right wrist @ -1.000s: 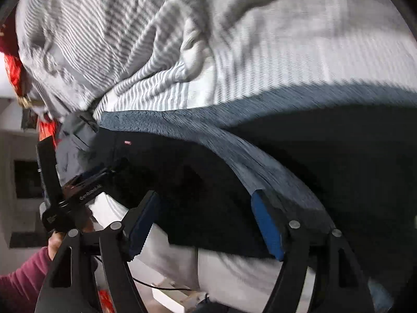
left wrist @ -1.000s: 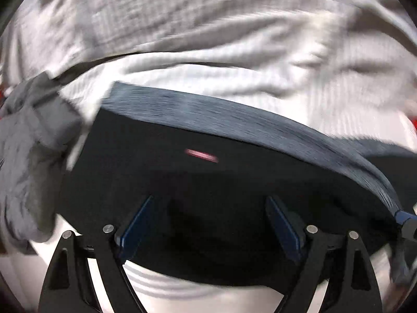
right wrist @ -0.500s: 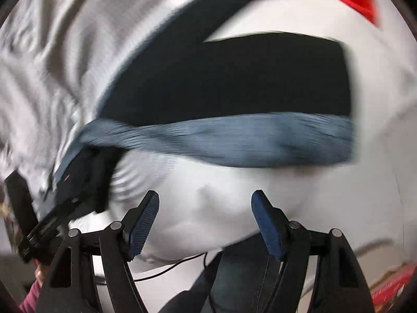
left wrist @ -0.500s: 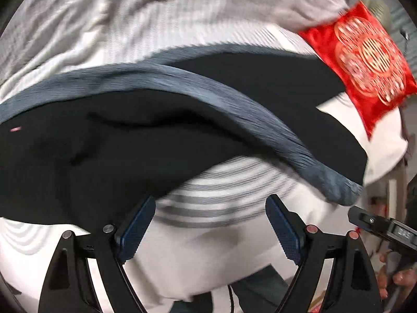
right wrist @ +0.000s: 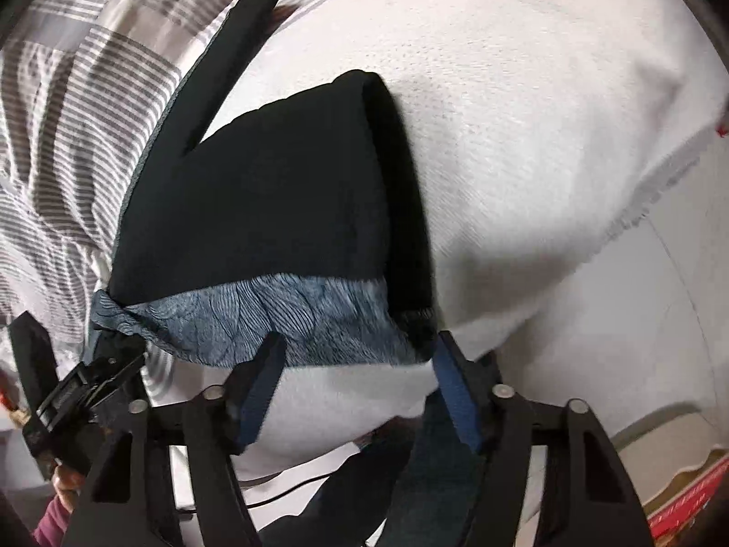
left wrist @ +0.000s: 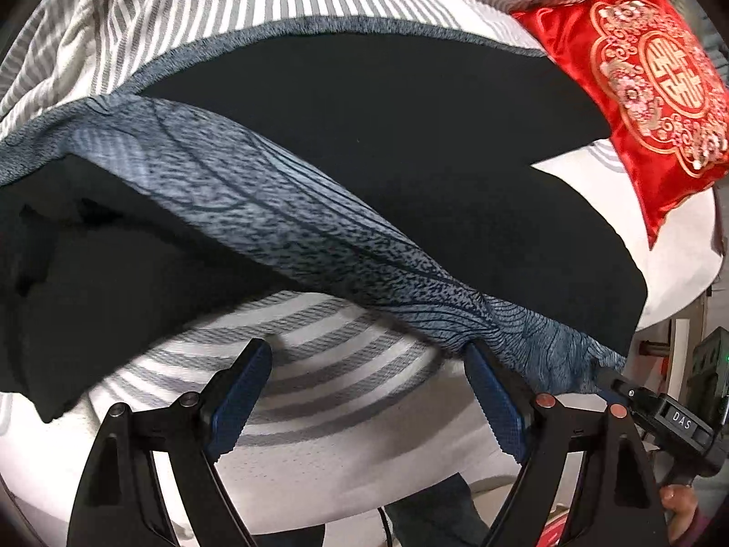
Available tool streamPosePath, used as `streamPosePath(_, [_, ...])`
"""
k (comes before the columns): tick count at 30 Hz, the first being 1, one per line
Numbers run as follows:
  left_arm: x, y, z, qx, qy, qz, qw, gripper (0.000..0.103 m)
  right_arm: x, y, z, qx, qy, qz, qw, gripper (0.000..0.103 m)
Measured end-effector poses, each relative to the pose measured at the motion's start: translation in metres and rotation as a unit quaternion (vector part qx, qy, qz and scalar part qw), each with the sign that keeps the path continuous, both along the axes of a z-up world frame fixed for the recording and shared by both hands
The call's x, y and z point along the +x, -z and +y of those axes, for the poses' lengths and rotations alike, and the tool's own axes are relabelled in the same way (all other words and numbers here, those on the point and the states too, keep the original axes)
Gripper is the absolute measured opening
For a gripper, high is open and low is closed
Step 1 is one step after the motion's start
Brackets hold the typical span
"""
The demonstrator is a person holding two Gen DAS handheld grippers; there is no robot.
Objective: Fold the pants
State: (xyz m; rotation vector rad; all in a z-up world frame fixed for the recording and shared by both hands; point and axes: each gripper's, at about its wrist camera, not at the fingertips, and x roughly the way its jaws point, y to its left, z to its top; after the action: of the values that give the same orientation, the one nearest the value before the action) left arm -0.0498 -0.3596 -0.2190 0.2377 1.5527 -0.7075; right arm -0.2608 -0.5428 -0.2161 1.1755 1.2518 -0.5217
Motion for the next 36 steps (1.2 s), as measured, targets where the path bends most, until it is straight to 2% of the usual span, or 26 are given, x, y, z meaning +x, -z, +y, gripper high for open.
streamPosePath(1, [-0.002, 0.001, -0.001, 0.004, -0.002, -0.002, 1.0, 0.088, 0.005, 0.003, -0.002, 0.008, -0.016, -0.004, 1.0, 0.045])
streamPosePath(2, [-0.003, 0.003, -0.003, 0.007, -0.003, -0.006, 1.0, 0.088, 0.008, 0.003, -0.003, 0.016, -0.032, -0.003, 0.999, 0.025])
streamPosePath(3, [-0.003, 0.004, -0.005, 0.005, -0.004, -0.007, 1.0, 0.088, 0.011, 0.003, -0.003, 0.029, -0.044, -0.007, 0.999, 0.013])
streamPosePath(4, [-0.003, 0.004, -0.007, 0.003, -0.006, -0.007, 1.0, 0.088, 0.014, 0.004, -0.004, 0.047, -0.051, -0.018, 0.997, 0.007])
streamPosePath(5, [-0.003, 0.004, -0.009, -0.001, -0.01, -0.007, 0.9999, 0.086, 0.016, 0.001, -0.006, 0.062, -0.053, -0.033, 0.996, 0.007])
streamPosePath(6, [-0.002, 0.003, -0.012, -0.008, -0.015, -0.002, 0.9999, 0.072, 0.019, -0.003, -0.009, 0.073, -0.055, -0.049, 0.995, 0.007])
streamPosePath(8, [0.001, 0.001, -0.018, -0.025, -0.018, 0.017, 0.9994, 0.05, 0.028, -0.016, -0.018, 0.089, -0.057, -0.081, 0.991, 0.006])
streamPosePath(9, [0.003, -0.001, -0.021, -0.033, -0.02, 0.025, 0.9989, 0.046, 0.031, -0.022, -0.024, 0.096, -0.057, -0.096, 0.989, 0.006])
streamPosePath(17, [0.03, -0.022, -0.045, -0.054, -0.064, 0.027, 0.9961, 0.046, 0.086, -0.055, -0.09, 0.12, -0.048, -0.176, 0.976, 0.006])
streamPosePath(22, [0.064, -0.048, -0.06, -0.063, -0.077, -0.012, 0.995, 0.046, 0.135, -0.057, -0.128, 0.109, -0.086, -0.191, 0.972, 0.006])
streamPosePath(25, [0.092, -0.058, -0.073, -0.056, -0.088, -0.041, 0.9937, 0.046, 0.17, -0.05, -0.154, 0.115, -0.084, -0.193, 0.971, 0.006])
streamPosePath(30, [0.127, -0.057, -0.098, -0.034, -0.092, -0.085, 0.9915, 0.046, 0.219, -0.02, -0.193, 0.112, -0.085, -0.168, 0.976, 0.006])
streamPosePath(32, [0.137, -0.053, -0.108, -0.013, -0.09, -0.106, 0.9902, 0.046, 0.236, -0.002, -0.202, 0.108, -0.101, -0.145, 0.978, 0.006])
streamPosePath(36, [0.143, -0.049, -0.11, 0.005, -0.094, -0.125, 0.9877, 0.047, 0.265, 0.023, -0.204, 0.097, -0.148, -0.11, 0.978, 0.009])
